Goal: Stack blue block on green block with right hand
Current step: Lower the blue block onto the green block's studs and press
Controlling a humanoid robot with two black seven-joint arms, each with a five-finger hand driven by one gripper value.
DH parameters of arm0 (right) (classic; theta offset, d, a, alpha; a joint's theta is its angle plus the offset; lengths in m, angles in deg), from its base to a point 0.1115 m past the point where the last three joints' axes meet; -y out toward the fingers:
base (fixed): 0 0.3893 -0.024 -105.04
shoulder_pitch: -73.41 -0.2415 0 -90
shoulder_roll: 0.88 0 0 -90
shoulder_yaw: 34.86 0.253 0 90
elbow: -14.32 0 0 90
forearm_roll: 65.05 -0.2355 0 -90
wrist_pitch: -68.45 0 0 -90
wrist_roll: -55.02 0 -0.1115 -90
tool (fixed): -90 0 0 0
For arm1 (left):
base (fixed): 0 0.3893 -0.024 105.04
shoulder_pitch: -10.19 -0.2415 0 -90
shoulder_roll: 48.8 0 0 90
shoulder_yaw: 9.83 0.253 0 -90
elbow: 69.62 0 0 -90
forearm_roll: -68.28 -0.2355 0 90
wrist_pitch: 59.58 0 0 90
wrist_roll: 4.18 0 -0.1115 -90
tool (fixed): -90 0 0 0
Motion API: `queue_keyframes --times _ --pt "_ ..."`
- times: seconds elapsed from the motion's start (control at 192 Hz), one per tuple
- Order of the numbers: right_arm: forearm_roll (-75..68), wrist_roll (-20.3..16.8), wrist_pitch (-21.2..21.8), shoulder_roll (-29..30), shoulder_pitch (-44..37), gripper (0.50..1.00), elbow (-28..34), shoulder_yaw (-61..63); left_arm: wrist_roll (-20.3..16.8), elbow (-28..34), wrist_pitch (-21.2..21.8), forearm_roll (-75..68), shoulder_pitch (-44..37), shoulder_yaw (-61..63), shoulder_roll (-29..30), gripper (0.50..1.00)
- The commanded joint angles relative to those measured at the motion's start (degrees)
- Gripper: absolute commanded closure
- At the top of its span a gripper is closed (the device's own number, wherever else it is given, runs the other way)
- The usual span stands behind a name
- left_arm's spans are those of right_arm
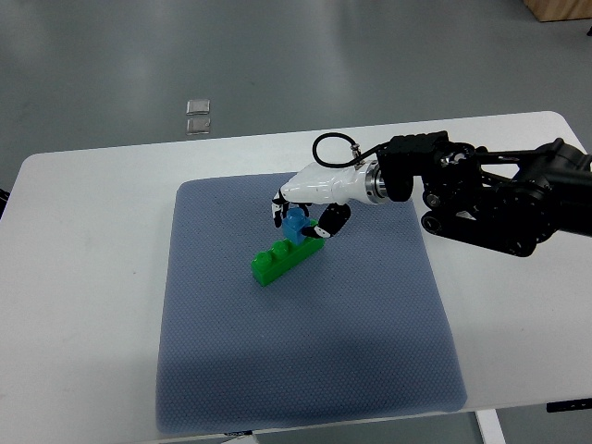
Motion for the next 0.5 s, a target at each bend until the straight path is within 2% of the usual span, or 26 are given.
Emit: queue_keyframes --times 0.0,0.494 --pt "0.08 0.01 -0.08 0.27 0.12 1.000 -0.39 -0.09 0.00 0.00 0.00 0.00 0.00 0.00 0.00 0.500" --pt "0.16 0.01 -0.95 0.79 1.35 1.000 -1.27 -0.52 0.00 0.00 0.00 0.00 0.00 0.00 0.00 0.500"
